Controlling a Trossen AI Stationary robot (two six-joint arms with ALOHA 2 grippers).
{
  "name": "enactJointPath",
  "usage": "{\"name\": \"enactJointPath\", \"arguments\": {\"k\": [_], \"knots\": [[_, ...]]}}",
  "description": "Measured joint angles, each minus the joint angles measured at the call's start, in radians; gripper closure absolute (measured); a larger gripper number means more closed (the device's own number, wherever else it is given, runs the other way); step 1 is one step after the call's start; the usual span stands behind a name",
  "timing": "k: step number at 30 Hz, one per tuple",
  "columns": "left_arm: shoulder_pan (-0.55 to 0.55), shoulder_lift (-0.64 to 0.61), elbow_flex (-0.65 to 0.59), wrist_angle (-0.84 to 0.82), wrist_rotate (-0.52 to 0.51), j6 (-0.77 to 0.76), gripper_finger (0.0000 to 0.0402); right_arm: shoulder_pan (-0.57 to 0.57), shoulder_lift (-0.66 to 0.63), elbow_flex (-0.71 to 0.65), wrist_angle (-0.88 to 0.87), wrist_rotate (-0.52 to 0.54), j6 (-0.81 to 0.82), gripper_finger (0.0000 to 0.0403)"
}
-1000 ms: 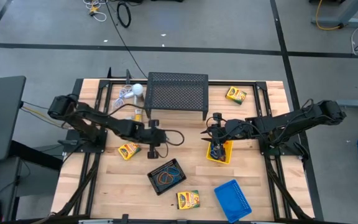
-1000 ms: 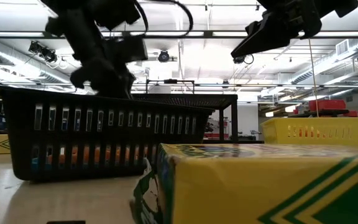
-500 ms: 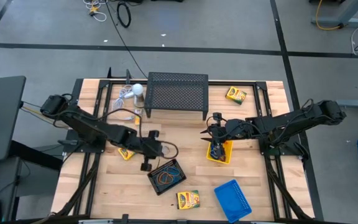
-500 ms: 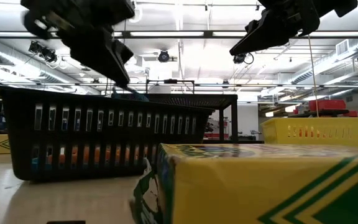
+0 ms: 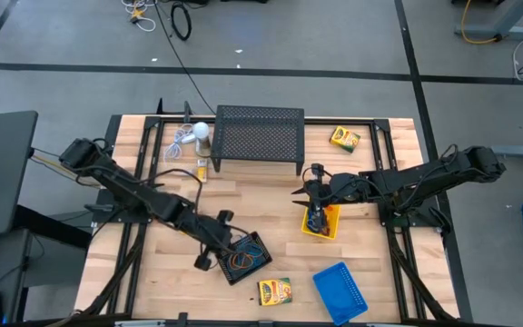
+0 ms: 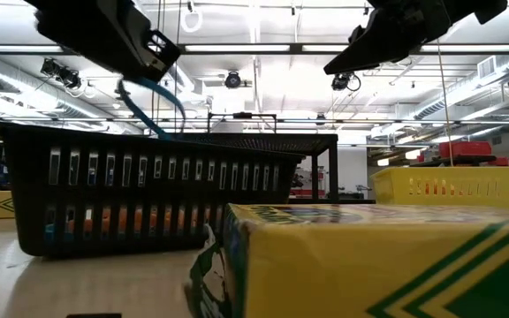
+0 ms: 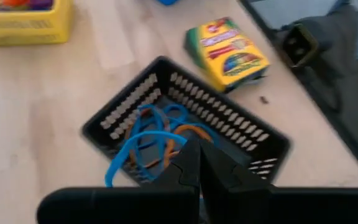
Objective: Pick & Place Office Desk Supplies
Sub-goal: Put the blue rubber band into the black basket, then put the yellow basket on the shelf
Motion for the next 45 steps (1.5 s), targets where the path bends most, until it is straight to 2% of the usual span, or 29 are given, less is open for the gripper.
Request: {"name": "enactJointPath", "arguments": {"k": [8, 11, 22, 30, 39, 45], "knots": [[-0.057, 0.021, 0.001, 0.083, 0.032, -0.011, 0.0401, 0.000, 0.000, 0.000, -0.001, 0.000, 0.025, 0.0291], [-0.062, 0.055, 0.002, 0.144, 0.066, -0.010, 0.0401, 0.000, 0.000, 0.000, -0.001, 0.000, 0.028, 0.0291], [-0.038, 0.202, 0.002, 0.181, 0.101, -0.015, 0.0399, 0.000, 0.000, 0.000, -0.001, 0.000, 0.028, 0.0291], [-0.035, 0.208, 0.001, 0.224, 0.081, -0.012, 0.0355, 0.000, 0.000, 0.000, -0.002, 0.000, 0.028, 0.0291], [-0.036, 0.208, 0.001, 0.238, -0.034, 0.007, 0.0276, 0.000, 0.022, 0.000, -0.005, 0.000, 0.029, 0.0291], [-0.071, 0.170, 0.000, 0.310, -0.311, 0.128, 0.0236, 0.000, 0.076, 0.000, -0.012, 0.000, 0.035, 0.0291]]}}
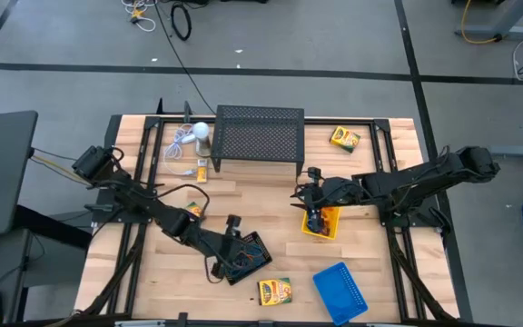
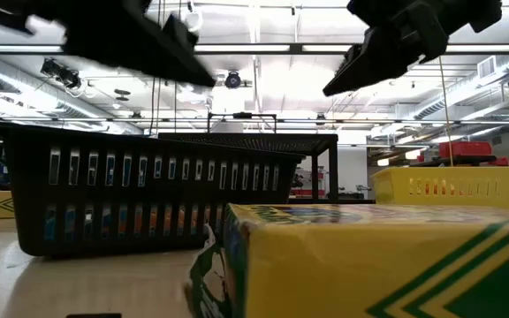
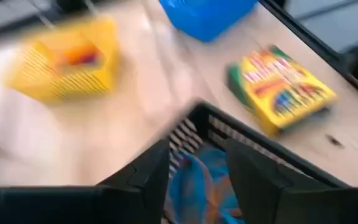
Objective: Pick & Place Office Desk Supplies
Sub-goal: Put the yellow basket on the shelf
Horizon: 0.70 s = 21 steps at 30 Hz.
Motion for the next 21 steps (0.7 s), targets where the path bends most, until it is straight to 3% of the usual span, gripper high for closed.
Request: {"name": "enactJointPath", "arguments": {"k": [4, 7, 10, 14, 16, 21], "knots": [[-0.012, -0.039, 0.000, 0.062, -0.049, 0.101, 0.0230, 0.000, 0.042, 0.000, 0.005, 0.000, 0.000, 0.0291], [-0.007, -0.066, 0.000, 0.068, 0.011, 0.137, 0.0232, 0.000, 0.068, 0.000, 0.011, -0.001, 0.000, 0.0291], [0.015, -0.088, -0.005, 0.097, 0.163, 0.164, 0.0235, 0.000, 0.084, 0.000, 0.024, -0.001, 0.008, 0.0291], [0.066, -0.126, -0.047, 0.259, 0.427, 0.198, 0.0237, 0.000, 0.086, 0.000, 0.045, -0.002, 0.017, 0.0291], [0.101, -0.157, -0.077, 0.311, 0.499, 0.210, 0.0237, 0.001, 0.086, 0.000, 0.051, -0.005, 0.020, 0.0291], [0.189, -0.313, -0.175, 0.224, 0.439, 0.216, 0.0237, 0.001, 0.086, 0.000, 0.054, -0.017, 0.023, 0.0291]]}}
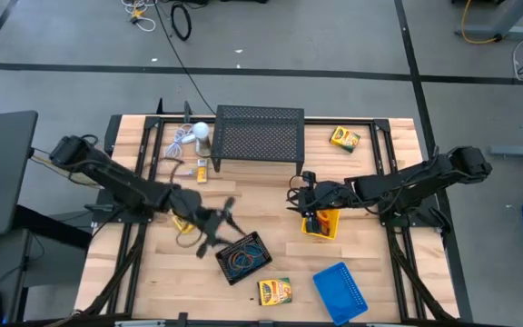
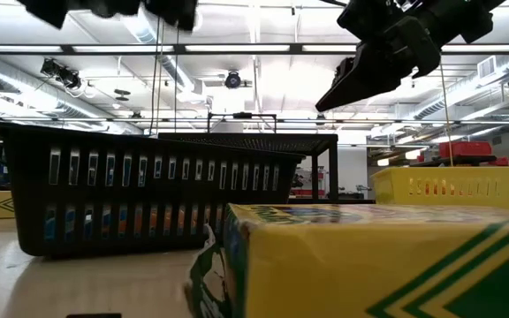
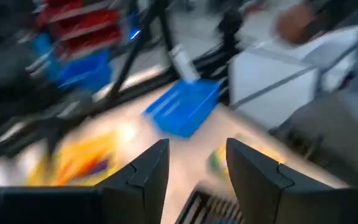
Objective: Pick & Place Office Desk Supplies
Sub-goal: Put the yellow basket on the shelf
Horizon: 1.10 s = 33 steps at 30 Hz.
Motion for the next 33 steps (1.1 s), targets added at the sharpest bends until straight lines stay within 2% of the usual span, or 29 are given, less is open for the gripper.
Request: {"name": "enactJointPath", "arguments": {"k": [5, 7, 12, 16, 20, 28, 33], "knots": [[0.073, -0.234, -0.114, -0.172, -0.146, 0.003, 0.0237, 0.008, 0.000, 0.000, 0.002, -0.025, 0.002, 0.0291], [0.095, -0.342, -0.177, -0.202, -0.175, -0.002, 0.0237, 0.016, 0.000, 0.000, 0.000, -0.025, 0.002, 0.0291], [0.130, -0.615, -0.369, -0.151, -0.226, -0.046, 0.0237, 0.039, 0.000, 0.000, 0.002, -0.025, -0.001, 0.0291], [0.129, -0.767, -0.497, -0.097, -0.237, -0.107, 0.0237, 0.056, 0.000, 0.000, 0.004, -0.025, -0.005, 0.0291], [0.128, -0.833, -0.568, -0.073, -0.236, -0.151, 0.0237, 0.074, -0.001, 0.004, -0.012, -0.028, 0.028, 0.0291], [0.129, -0.817, -0.618, -0.067, -0.259, -0.169, 0.0238, 0.119, -0.001, 0.178, -0.490, -0.068, 0.225, 0.0291], [0.129, -0.805, -0.619, -0.063, -0.263, -0.169, 0.0238, 0.161, -0.001, 0.254, -0.619, -0.157, 0.304, 0.0284]]}}
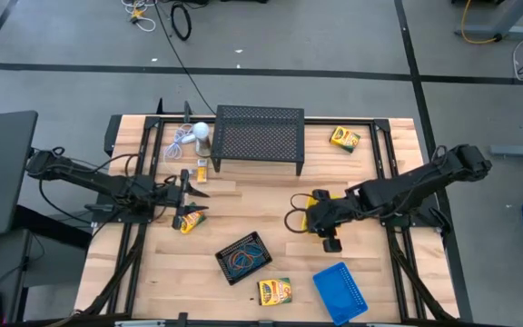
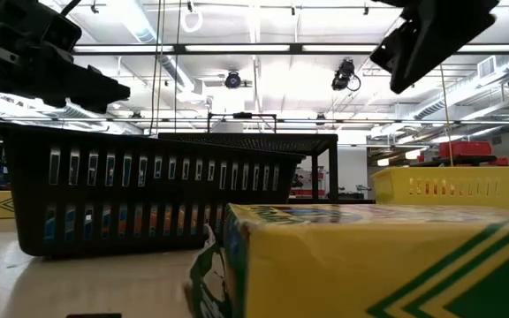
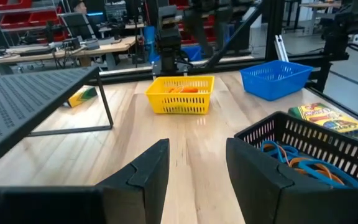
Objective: Pick & Place Office Desk Supplies
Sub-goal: Put the yellow basket on the shelf
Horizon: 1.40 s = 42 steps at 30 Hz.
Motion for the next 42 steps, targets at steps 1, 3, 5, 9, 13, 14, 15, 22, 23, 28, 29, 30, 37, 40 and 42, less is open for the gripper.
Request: {"name": "enactJointPath", "arguments": {"k": [1, 3, 5, 9, 13, 14, 15, 22, 23, 28, 29, 30, 37, 40, 42], "knots": [[0.000, 0.003, 0.000, -0.001, 0.000, 0.002, 0.0238, 0.008, 0.000, 0.000, 0.000, -0.011, 0.003, 0.0277], [0.000, 0.006, 0.000, 0.000, 0.000, 0.003, 0.0238, 0.023, 0.001, 0.000, -0.006, -0.013, 0.012, 0.0257], [0.000, 0.006, 0.000, -0.001, -0.008, 0.003, 0.0238, 0.026, 0.019, 0.001, -0.005, -0.014, 0.020, 0.0232], [0.000, 0.006, 0.000, -0.001, -0.015, 0.003, 0.0238, 0.021, 0.078, 0.001, -0.009, -0.037, 0.048, 0.0189], [0.000, 0.006, -0.001, 0.004, -0.015, 0.016, 0.0238, 0.024, 0.166, 0.001, -0.015, -0.057, 0.059, 0.0170], [0.000, 0.006, -0.001, 0.007, -0.015, 0.018, 0.0238, 0.024, 0.185, 0.001, -0.021, -0.060, 0.059, 0.0168], [0.000, 0.006, -0.001, 0.007, -0.015, 0.019, 0.0238, 0.024, 0.202, 0.001, -0.034, -0.062, 0.061, 0.0168], [0.000, 0.006, -0.001, 0.006, -0.015, 0.019, 0.0238, 0.023, 0.277, 0.001, -0.082, -0.063, 0.095, 0.0167], [0.000, 0.006, -0.001, 0.006, -0.015, 0.020, 0.0238, 0.023, 0.283, 0.001, -0.091, -0.053, 0.107, 0.0167], [0.000, 0.006, -0.001, 0.006, -0.015, 0.022, 0.0238, 0.023, 0.323, 0.001, -0.121, -0.007, 0.160, 0.0170], [0.000, 0.006, -0.001, 0.005, -0.015, 0.022, 0.0238, 0.023, 0.330, 0.001, -0.125, 0.003, 0.175, 0.0174], [0.000, 0.006, -0.001, 0.005, -0.015, 0.022, 0.0238, 0.023, 0.338, 0.001, -0.128, 0.018, 0.189, 0.0181], [0.000, 0.006, -0.001, 0.005, -0.015, 0.022, 0.0238, 0.031, 0.366, 0.001, -0.150, 0.023, 0.223, 0.0312], [0.000, 0.006, -0.001, 0.005, -0.015, 0.022, 0.0238, 0.045, 0.367, 0.001, -0.162, 0.025, 0.223, 0.0385], [0.000, 0.006, -0.001, 0.005, -0.015, 0.022, 0.0238, 0.055, 0.367, 0.001, -0.163, 0.032, 0.233, 0.0390]]}}
